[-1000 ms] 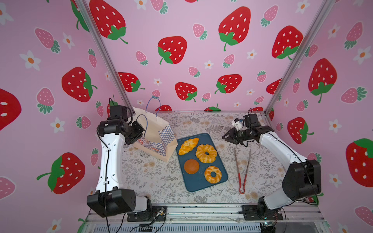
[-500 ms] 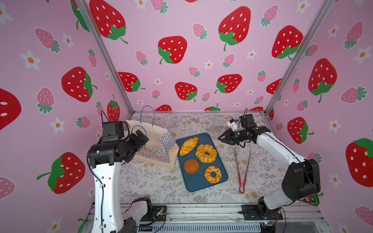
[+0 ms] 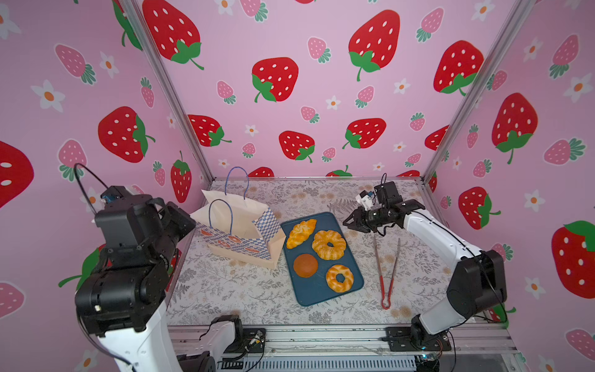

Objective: Pack bread into a paper bag
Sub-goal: Move the paper bag to the center of the board, then pick up the clamp from the center of the board.

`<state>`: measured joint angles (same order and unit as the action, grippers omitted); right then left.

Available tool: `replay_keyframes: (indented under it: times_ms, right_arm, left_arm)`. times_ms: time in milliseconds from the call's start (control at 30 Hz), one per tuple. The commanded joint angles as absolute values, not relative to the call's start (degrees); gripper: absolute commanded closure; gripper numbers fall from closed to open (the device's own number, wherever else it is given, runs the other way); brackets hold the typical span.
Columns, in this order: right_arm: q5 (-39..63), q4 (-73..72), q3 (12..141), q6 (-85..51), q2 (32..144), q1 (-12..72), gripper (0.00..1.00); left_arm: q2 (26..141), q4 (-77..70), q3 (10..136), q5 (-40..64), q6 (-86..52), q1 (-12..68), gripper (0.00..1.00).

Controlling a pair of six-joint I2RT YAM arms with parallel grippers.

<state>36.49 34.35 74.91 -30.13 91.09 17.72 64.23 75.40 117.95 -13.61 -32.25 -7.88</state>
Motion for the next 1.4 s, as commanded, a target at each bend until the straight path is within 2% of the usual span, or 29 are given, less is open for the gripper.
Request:
replay_keyframes:
  times_ms: [0, 267, 633, 867, 1033, 1200, 1233, 1267, 1367]
  right_arm:
    - [35.0, 35.3, 76.5, -29.6, 91.9, 17.8, 0.66]
    - [31.7, 35.6, 74.4, -29.0, 90.3, 17.8, 0.64]
    - [32.6, 31.9, 72.9, -31.1, 91.9, 17.8, 0.63]
    - [33.2, 30.2, 72.1, -32.1, 92.0, 17.8, 0.62]
    - [33.7, 30.1, 72.5, -32.1, 92.5, 17.8, 0.62]
    - [34.0, 30.1, 72.3, -31.9, 92.7, 17.8, 0.61]
    - [34.0, 30.1, 72.2, -31.7, 92.7, 17.8, 0.61]
    - [34.0, 30.1, 72.0, -31.6, 92.7, 17.8, 0.61]
    - [32.9, 30.1, 71.3, -31.3, 92.4, 17.8, 0.61]
  left_arm:
    - [73.9, 70.6, 119.2, -15.7, -31.1, -10.0, 1.00]
    - [90.4, 70.2, 125.4, 4.6, -38.5, -14.5, 1.00]
    - [96.9, 78.0, 126.2, 14.3, -40.3, -14.7, 1.00]
    - [96.0, 81.4, 119.6, 8.5, -38.6, -14.5, 1.00]
    - [96.0, 81.6, 115.4, 8.2, -38.1, -14.5, 1.00]
    - [95.8, 86.6, 115.8, 1.1, -36.3, -14.6, 1.00]
    - [95.8, 87.7, 116.1, 0.1, -35.7, -14.6, 0.97]
    - [95.5, 88.6, 116.2, -0.9, -35.4, -14.6, 0.86]
    - [94.4, 89.5, 116.0, -2.8, -34.8, -14.6, 0.83]
